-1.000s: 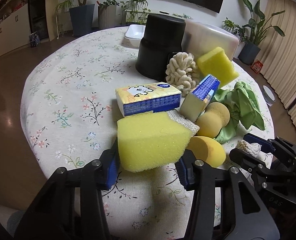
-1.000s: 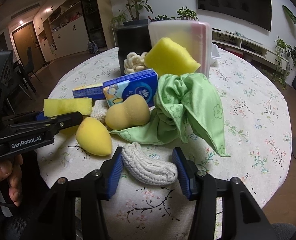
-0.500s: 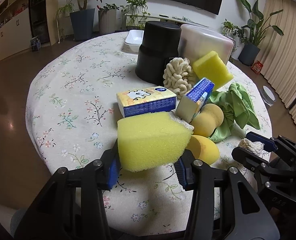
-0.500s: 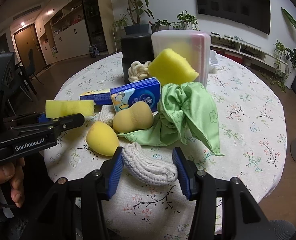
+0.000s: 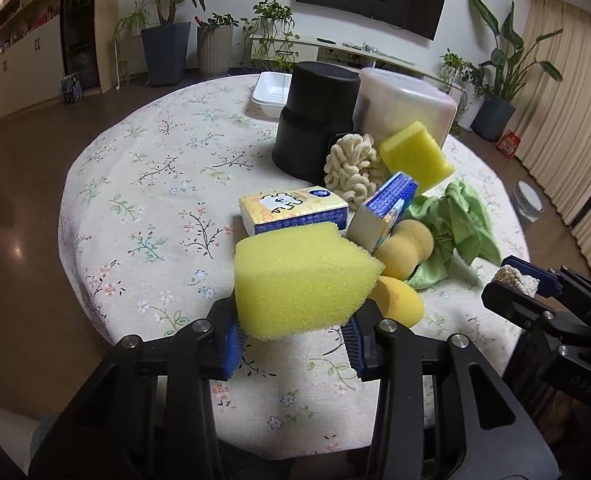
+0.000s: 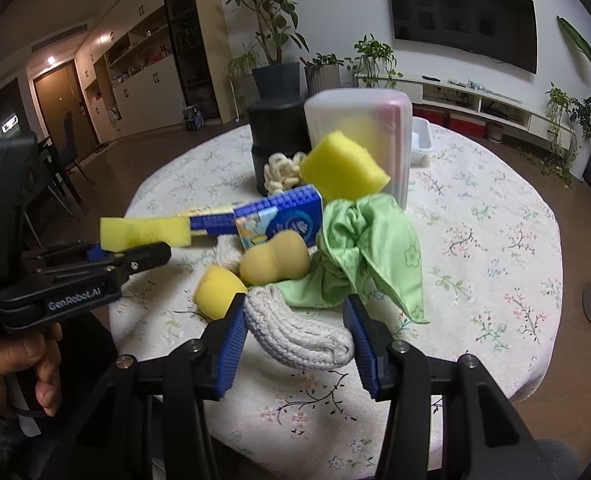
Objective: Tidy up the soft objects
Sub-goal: 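Carry both items to the white tray and release them inside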
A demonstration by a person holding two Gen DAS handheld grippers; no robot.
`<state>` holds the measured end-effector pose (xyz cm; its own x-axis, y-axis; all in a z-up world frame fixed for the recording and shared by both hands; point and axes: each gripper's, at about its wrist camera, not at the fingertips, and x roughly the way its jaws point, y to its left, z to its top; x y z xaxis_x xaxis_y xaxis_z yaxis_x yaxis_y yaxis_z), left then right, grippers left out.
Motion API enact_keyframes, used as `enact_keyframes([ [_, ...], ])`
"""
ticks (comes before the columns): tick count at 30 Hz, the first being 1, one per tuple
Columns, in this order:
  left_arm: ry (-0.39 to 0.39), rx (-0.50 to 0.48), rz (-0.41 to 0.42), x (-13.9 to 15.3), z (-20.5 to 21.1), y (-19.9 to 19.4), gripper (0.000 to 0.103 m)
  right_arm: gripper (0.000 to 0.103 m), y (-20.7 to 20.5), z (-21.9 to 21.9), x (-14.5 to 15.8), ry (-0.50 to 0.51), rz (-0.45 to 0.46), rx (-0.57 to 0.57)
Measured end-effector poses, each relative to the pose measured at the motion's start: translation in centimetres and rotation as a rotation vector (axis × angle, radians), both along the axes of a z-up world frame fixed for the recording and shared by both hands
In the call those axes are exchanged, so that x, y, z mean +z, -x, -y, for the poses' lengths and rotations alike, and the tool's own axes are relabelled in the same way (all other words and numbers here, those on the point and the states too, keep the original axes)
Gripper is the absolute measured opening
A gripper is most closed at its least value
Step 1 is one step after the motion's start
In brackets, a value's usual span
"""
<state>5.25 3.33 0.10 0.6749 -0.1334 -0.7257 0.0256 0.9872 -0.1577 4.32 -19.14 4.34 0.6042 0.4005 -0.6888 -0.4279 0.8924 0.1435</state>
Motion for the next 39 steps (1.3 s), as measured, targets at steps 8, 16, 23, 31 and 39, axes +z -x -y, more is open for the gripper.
enact_keyframes([
  [8,0.017,-0.022,0.047,3.7,-0.9,-1.7,0.038,0.051,-1.5,2.1,4.1,-0.030,0.063,-0.022],
  [16,-0.028,-0.051,0.124,8.7,-2.5,-7.4,0.038,0.051,-8.4,5.5,7.4,0.017,0.130,-0.101],
  [23,-0.115,-0.137,0.126,11.4,-2.8,-18.9,0.038,0.051,-20.4,5.9,8.8,0.068,0.105,-0.085],
  [31,-0.168,-0.281,-0.031,6.3,-1.5,-33.3,0.038,0.051,-35.8,3.6,3.6,0.178,-0.062,0.008],
  [39,-0.160,-0.345,-0.160,0.2,-0.1,-38.3,0.040,0.051,-41.1,1.1,-2.2,0.264,-0.132,0.140],
])
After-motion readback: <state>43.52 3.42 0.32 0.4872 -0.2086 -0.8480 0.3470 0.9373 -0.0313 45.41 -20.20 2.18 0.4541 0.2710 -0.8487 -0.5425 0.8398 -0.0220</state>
